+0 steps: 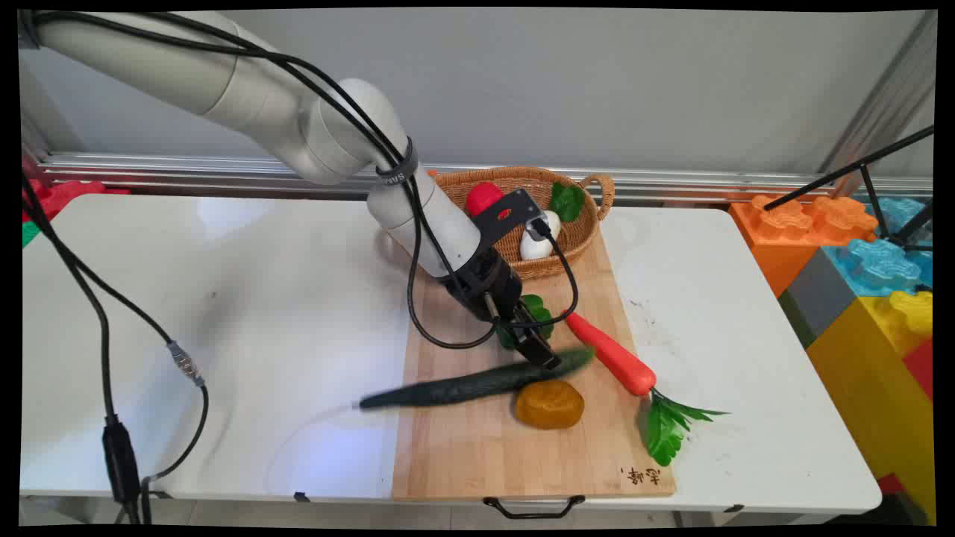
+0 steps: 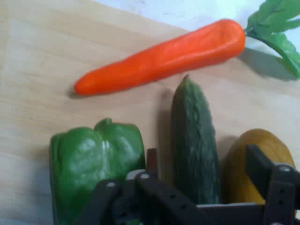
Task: Pick up the potato from the cutting board
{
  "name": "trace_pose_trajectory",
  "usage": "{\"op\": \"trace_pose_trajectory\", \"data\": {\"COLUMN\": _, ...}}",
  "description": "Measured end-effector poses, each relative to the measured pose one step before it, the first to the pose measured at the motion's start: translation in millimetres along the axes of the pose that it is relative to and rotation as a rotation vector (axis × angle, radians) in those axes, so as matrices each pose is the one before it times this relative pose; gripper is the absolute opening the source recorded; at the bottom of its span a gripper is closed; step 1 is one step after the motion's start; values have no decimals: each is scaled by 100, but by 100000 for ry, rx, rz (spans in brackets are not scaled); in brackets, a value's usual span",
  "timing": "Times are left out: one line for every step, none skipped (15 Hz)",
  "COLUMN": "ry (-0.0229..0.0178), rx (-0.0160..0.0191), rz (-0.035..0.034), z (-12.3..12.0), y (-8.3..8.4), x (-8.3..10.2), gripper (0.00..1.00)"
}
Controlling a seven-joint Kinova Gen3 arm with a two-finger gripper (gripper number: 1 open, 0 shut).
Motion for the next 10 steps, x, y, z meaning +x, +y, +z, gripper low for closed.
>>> {"op": "trace_pose_trajectory", "data": {"ry": 352, "rx": 216, "rz": 457, "z": -6, "y": -34, "x": 134, "gripper": 0}}
{"op": "trace_pose_trajectory", "data": {"ry": 412, "rx": 320, "rz": 454, "z": -67, "y": -59, "x": 155, "gripper": 0}}
{"op": "trace_pose_trajectory", "data": {"ry": 247, "rx": 177, "rz": 313, "z": -78, "y": -19, "x": 118, "gripper": 0}}
{"op": "trace_pose_trajectory", "data": {"ry": 344, "rx": 238, "rz": 401, "z": -158, "y": -17, "x": 183, "gripper": 0}}
{"op": "trace_pose_trajectory", "data": {"ry": 287, "rx": 172, "rz": 284, "z": -156, "y": 7, "x": 170, "gripper": 0}}
{"op": "trace_pose_trajectory", "data": {"ry": 85, "rx": -8, "rz": 92, "z": -141, "y": 59, "x": 143, "gripper": 0}}
{"op": "trace_pose_trajectory", "data": {"ry": -96, "rx": -60, "rz": -18, "z": -204, "y": 102, "x": 169, "gripper": 0}}
{"op": "trace_pose_trajectory", "data": {"ry": -351, "rx": -171, "rz": -89, "z": -136, "y": 138, "x": 104, "gripper": 0}}
{"op": "trace_pose_trajectory", "data": {"ry": -550, "rx": -296, "rz": -357, "z": -192, "y": 269, "x": 129, "gripper": 0}}
{"op": "trace_pose_trajectory", "data": {"ry": -577, "rx": -341, "rz": -366, "z": -137, "y": 305, "x": 98, "gripper": 0}}
